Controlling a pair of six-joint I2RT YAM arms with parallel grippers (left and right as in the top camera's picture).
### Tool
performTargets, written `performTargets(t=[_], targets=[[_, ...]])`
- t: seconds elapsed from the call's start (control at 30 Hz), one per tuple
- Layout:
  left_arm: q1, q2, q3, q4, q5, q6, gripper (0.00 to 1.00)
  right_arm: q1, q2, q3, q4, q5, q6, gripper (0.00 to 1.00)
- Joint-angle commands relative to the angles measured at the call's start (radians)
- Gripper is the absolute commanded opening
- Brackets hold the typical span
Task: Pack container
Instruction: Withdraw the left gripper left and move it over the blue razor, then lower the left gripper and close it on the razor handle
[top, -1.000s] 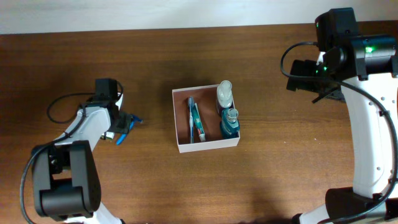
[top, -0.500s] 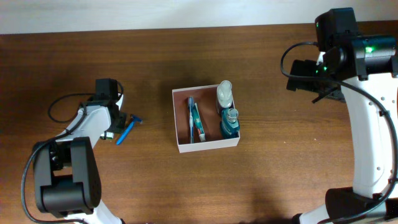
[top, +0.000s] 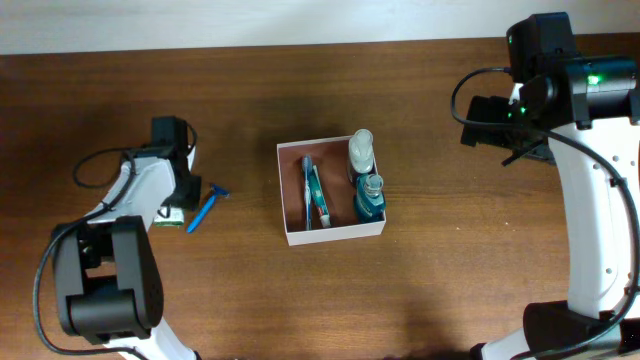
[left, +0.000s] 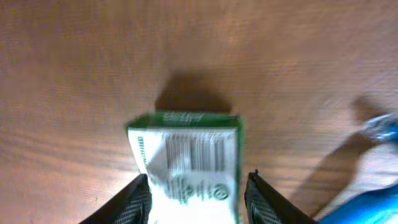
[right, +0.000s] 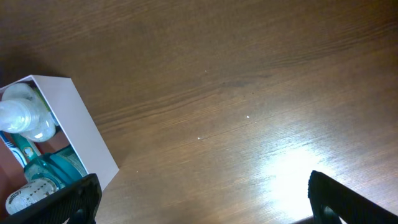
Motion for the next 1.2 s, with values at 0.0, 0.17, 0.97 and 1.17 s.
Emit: performTargets(t=[0.0,0.17,0.97,1.17], targets=[[0.006,-0.027,0.046,-0.006,0.134,-0.018,0.50,-0.003,-0.001,0.007,0.001,0.016,0.000,0.98],[0.006,-0.078,0.066,-0.006,0.190,-0.018,0.49,-0.003,-0.001,0.007,0.001,0.016,0.000,0.98],[0.006,-0.203,0.061,-0.200,0.400,-0.006,0.48,-0.003,-0.001,0.007,0.001,0.016,0.000,0.98],[0.006,-0.203,0.049,-0.229,0.399,0.014,0.41,-0.003,-0.001,0.007,0.001,0.016,0.000,0.98]])
